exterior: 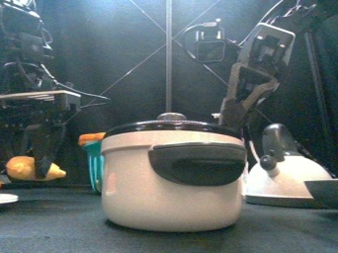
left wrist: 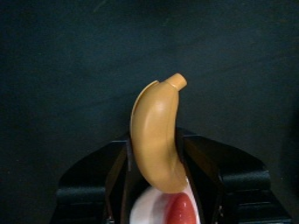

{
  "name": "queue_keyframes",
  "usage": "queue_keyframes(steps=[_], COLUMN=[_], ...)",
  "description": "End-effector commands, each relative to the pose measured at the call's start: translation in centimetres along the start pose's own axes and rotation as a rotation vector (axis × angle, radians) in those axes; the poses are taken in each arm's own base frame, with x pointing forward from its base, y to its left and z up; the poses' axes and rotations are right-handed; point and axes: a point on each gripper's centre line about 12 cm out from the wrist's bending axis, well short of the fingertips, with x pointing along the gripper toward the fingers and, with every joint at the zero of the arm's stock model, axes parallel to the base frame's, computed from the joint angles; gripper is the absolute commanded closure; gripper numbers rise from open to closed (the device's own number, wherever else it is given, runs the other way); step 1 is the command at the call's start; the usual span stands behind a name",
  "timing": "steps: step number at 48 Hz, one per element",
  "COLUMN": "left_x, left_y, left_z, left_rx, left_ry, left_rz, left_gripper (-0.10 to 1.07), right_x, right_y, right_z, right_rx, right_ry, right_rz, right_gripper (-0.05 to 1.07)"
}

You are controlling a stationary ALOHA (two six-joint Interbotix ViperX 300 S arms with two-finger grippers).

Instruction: Hand over banana to other hand

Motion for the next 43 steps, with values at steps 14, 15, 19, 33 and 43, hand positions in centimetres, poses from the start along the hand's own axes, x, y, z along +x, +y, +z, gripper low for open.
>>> queue_keyframes(steps=[14,15,19,33,43], left_x=[-2.9,-3.0,-3.4,-5.4,-6.2], left_y=[-1.0,-1.1,-1.0,-2.1,-3.7], left_z=[1.1,1.2,1.9,4.3,3.8], left_rx=[0.3,0.315,0.374,0.6,0.73], left_ry=[-0.19,-0.205,-0.271,-0.557,-0.616], left_rz=[-0.156,-0.165,-0.187,-0.302,-0.42], left_gripper=[0.2,0.2,0.2,0.2,0.2], right_x=[-1.7,-1.8,-1.9,-2.5,-2.9], right_y=[0.9,1.0,1.1,-0.5,-1.8], right_z=[4.2,4.3,4.9,7.1,8.9], right_rx=[-0.073,-0.074,-0.063,0.057,0.127], right_ry=[-0.14,-0.146,-0.168,-0.336,-0.515], right_rz=[0.015,0.017,0.026,0.069,0.101], right_gripper=[0.17,0.17,0.17,0.17,0.16])
